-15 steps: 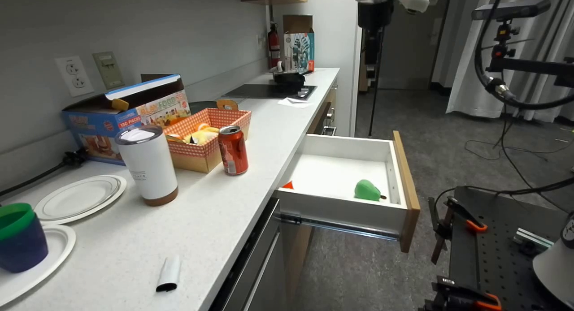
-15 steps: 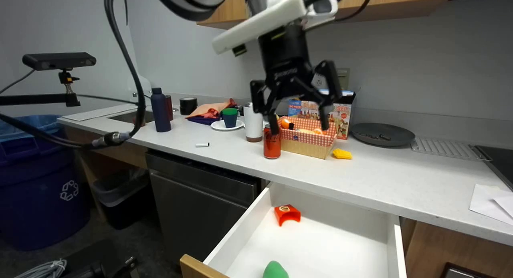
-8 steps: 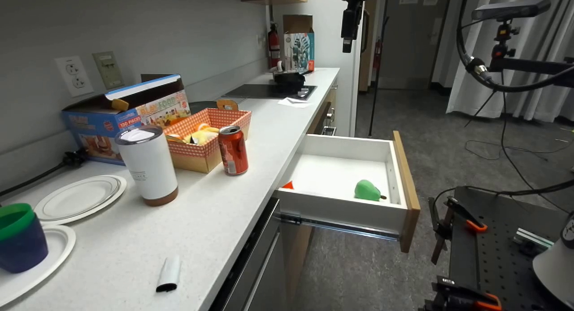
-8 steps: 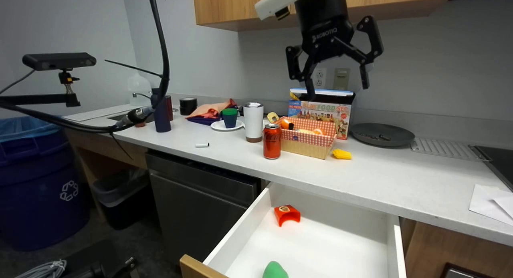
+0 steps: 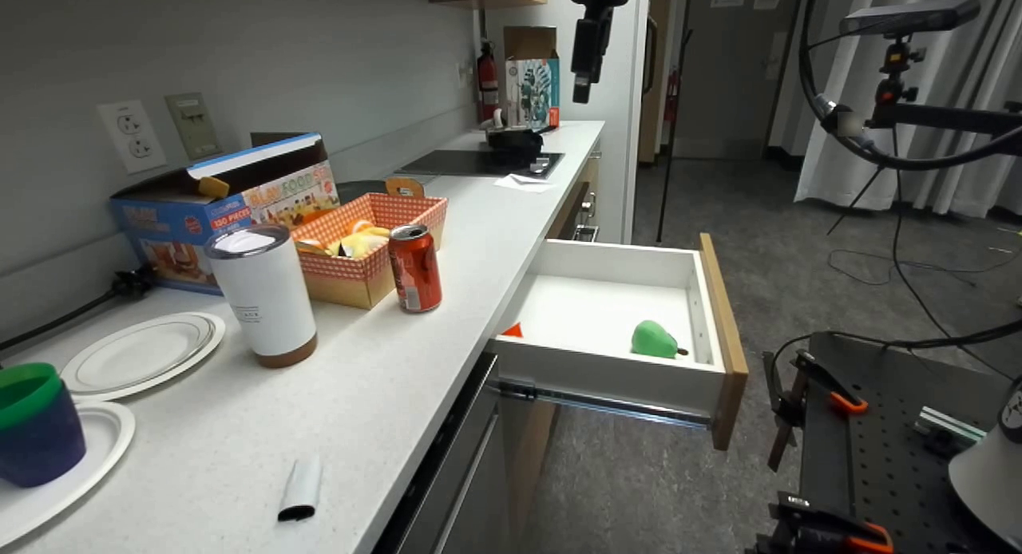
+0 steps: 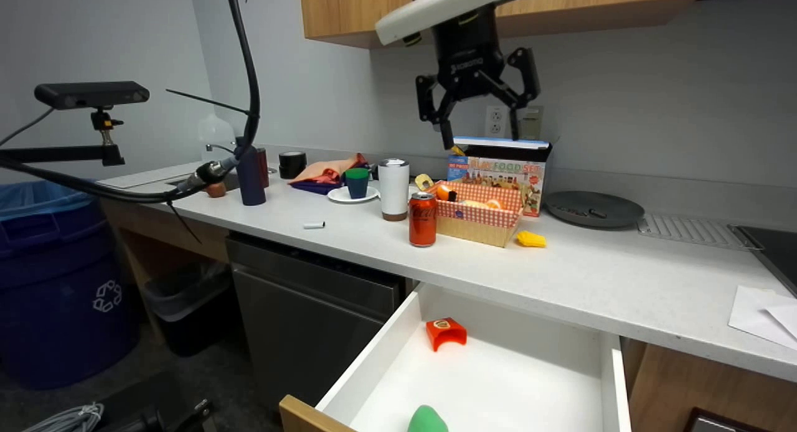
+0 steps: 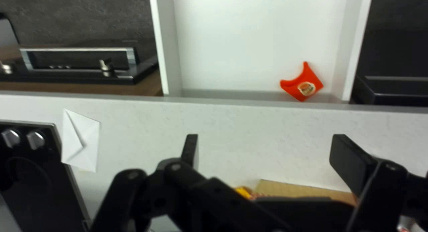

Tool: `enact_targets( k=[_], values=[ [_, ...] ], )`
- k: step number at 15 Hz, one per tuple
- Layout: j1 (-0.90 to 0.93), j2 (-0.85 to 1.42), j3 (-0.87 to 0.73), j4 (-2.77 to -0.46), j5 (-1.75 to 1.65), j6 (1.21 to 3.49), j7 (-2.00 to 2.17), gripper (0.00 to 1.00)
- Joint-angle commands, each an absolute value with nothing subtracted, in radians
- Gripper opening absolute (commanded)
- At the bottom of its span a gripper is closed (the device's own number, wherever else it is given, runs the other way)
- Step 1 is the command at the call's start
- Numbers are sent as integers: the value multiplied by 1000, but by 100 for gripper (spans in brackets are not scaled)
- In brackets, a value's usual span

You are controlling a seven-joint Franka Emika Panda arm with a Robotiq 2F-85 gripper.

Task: Remove the banana plushie from the box, put it in the open drawer, and then close the drawer

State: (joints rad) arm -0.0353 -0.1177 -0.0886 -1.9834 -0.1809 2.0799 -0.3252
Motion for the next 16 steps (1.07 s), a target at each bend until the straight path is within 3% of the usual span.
enact_targets(
  k=[1,7,8,16],
  values=[
    [21,-34,-34,-1885,-48,2141,-360,100],
    [69,137,61,-1724,50,2302,-365,100],
    [62,69,59,-1805,19,2284,-332,100],
    [61,178,73,-1725,30,2339,-338,100]
  ],
)
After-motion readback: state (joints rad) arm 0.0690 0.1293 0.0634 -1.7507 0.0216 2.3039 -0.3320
